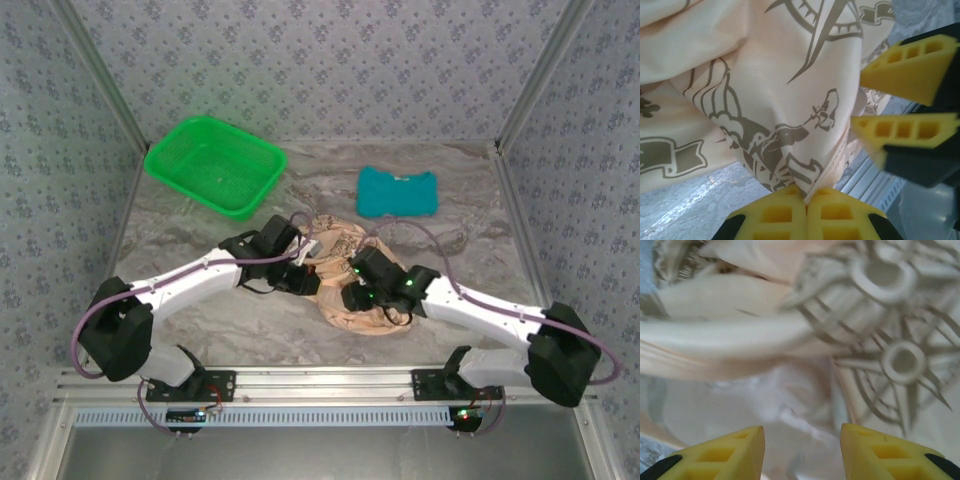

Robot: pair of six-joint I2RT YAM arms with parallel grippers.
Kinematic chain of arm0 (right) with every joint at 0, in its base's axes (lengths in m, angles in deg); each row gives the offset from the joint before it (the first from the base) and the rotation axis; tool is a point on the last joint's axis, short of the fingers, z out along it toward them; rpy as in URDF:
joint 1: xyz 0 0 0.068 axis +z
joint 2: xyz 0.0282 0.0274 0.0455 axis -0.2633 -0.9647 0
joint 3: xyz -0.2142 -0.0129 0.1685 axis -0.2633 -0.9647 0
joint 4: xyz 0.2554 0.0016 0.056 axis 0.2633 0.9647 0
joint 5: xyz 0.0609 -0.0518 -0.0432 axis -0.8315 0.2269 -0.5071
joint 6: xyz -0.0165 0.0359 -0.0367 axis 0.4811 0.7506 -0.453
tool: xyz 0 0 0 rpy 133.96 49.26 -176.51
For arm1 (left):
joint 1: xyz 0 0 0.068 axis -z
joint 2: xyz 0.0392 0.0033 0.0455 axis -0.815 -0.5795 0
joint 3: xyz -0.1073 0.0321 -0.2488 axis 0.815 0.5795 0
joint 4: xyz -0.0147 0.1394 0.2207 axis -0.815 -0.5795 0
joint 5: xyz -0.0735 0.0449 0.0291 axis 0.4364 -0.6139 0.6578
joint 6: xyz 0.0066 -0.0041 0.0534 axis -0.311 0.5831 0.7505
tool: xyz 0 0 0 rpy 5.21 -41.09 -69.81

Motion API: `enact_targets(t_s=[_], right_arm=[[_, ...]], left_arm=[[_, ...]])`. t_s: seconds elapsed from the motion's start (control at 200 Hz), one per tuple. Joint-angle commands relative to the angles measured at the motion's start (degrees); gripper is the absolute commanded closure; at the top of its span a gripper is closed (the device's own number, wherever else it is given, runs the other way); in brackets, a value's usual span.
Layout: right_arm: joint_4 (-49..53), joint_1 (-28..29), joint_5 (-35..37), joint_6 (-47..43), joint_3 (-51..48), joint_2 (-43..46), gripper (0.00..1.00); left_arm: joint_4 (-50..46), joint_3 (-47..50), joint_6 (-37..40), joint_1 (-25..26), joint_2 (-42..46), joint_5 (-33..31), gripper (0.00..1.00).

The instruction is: Fold the inside-out t-shirt

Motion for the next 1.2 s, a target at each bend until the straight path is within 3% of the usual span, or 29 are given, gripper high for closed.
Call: enact_targets(t_s=[0.0,0.055,0.19,0.415,0.5,0.635,0.815,0.954,1.079,1.194], right_arm=[[-6.8,1.2,2.9,-5.5,1.6,-2.9,0.5],[-10.3,1.6,4.1,-6.6,1.0,-4.1,0.46],[-9.1,0.4,18.7,-0.8,2.5,-7.2,0.44],[2.2,-5.8,27.8,12.0,1.8,-5.4,0.67],[7.3,-8.4,30.2,13.0,0.6,-2.3,0.69],[8.7,-14.4,25.0,8.7,-1.6,5.3,0.66],[11.5,-21.2,7.6,1.2,-0.9,13.0,0.51],[17.6,-19.3,2.1,7.6,-1.2,13.1,0.5],[17.9,-12.8,3.6,20.4,-3.1,11.4,0.5],[17.2,-8.8,5.3,25.9,-1.4,6.9,0.49]], left_arm=[[3.6,-1.2,-3.2,-0.9,3.5,5.8,1.0],[3.8,-2.2,-3.8,-1.2,4.6,6.8,1.0],[2.8,-4.5,-3.0,-1.4,5.9,8.4,1.0],[1.3,-4.6,-2.4,-3.1,8.2,6.8,1.0],[2.0,-3.9,-2.3,-4.1,9.8,6.7,1.0],[2.1,-3.4,-1.4,-5.2,10.6,6.1,1.0],[0.5,-4.5,-0.3,-5.3,7.0,4.9,1.0],[1.8,-2.7,0.3,-4.4,4.7,4.4,1.0],[2.8,-0.7,0.6,-3.8,3.4,3.6,1.0],[3.6,0.7,0.5,-3.4,2.3,3.6,1.0]])
